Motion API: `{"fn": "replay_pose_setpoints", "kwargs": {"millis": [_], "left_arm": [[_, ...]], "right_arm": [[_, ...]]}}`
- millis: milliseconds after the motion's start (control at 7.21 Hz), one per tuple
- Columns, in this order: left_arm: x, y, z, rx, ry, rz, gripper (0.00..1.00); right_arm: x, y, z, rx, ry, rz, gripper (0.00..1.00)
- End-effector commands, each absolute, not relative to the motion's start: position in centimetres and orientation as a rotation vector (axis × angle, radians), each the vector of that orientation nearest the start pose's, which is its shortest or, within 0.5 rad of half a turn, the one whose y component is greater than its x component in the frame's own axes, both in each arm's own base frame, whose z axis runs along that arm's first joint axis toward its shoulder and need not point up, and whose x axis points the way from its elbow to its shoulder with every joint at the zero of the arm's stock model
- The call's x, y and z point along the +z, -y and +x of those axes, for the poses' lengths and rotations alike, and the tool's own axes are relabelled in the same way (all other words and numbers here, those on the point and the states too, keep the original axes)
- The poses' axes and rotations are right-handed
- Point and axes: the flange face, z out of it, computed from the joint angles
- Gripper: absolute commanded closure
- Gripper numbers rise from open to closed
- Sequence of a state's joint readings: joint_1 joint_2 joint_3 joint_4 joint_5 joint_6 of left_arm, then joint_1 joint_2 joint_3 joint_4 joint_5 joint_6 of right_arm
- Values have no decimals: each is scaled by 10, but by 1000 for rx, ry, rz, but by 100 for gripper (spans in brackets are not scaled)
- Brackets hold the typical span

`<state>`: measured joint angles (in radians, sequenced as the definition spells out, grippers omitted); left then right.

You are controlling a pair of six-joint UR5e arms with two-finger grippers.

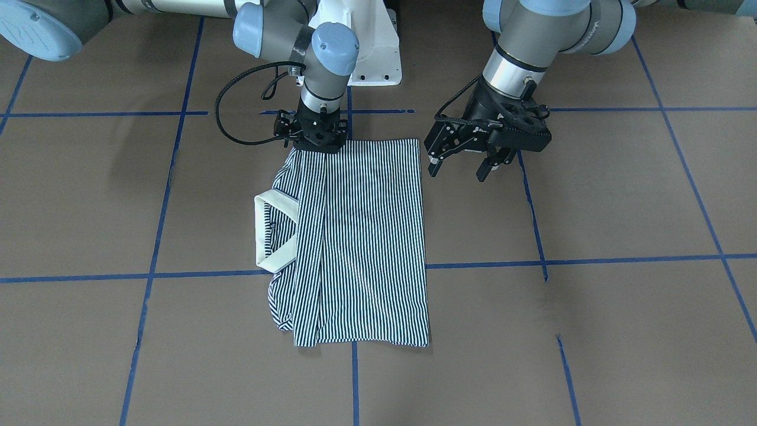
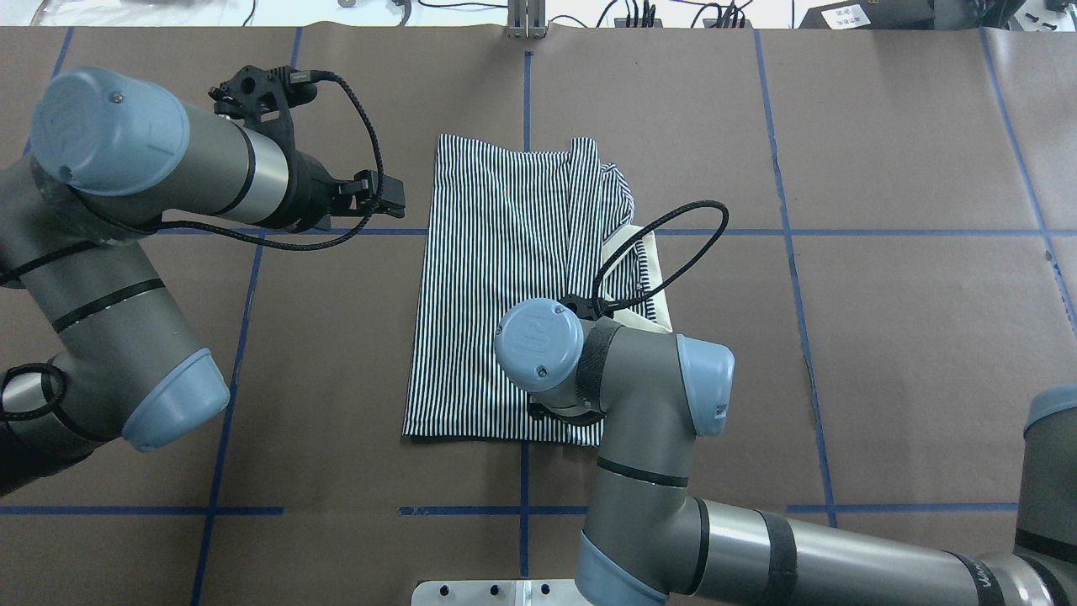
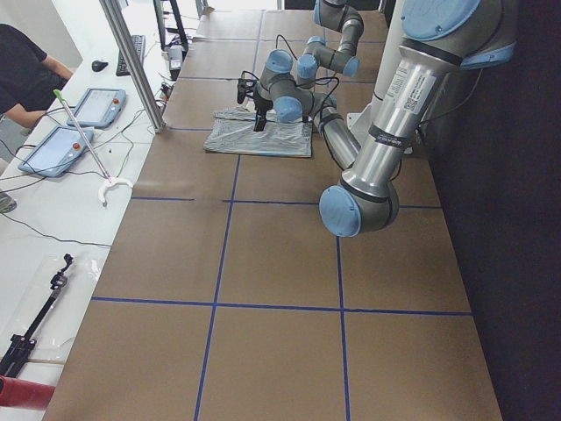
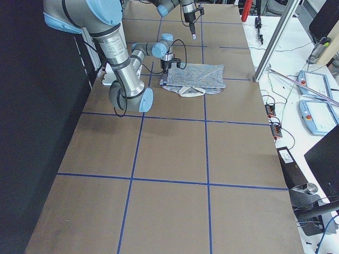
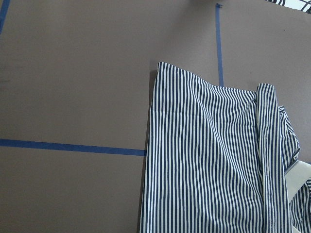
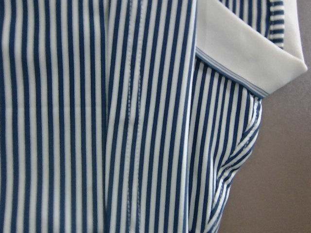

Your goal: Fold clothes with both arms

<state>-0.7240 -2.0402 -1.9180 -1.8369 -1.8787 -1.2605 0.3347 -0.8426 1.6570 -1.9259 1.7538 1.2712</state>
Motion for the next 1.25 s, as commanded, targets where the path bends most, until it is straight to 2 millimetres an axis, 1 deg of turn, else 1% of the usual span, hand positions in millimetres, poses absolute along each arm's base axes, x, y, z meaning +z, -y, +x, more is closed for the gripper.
{"fn": "replay_pose_setpoints", "kwargs": {"millis": [0,277,416,555,693,832,971,1109], "left_arm": [[212,469,375,-204,-1072,290,0],[213,469,376,-210,-1072,284,0],[213,470,377,-211,-1071,285,0],[216,470,378,-210,-1067,284,0],[216,471,377,-212,-1067,284,0],[216,471,377,-211,-1067,283,0],[216,471,377,-211,-1067,283,0],[216,471,377,-212,-1067,284,0]], "right_arm": [[241,336,-601,-18,457,-27,0],[255,337,-598,-12,438,-30,0],[256,338,-597,-11,436,-29,0],[248,340,-592,-8,456,-20,0],[239,339,-594,-22,475,-13,0],[225,338,-599,-28,494,-7,0],[220,332,-604,-41,499,-7,0],[216,330,-612,-57,494,0,0]]}}
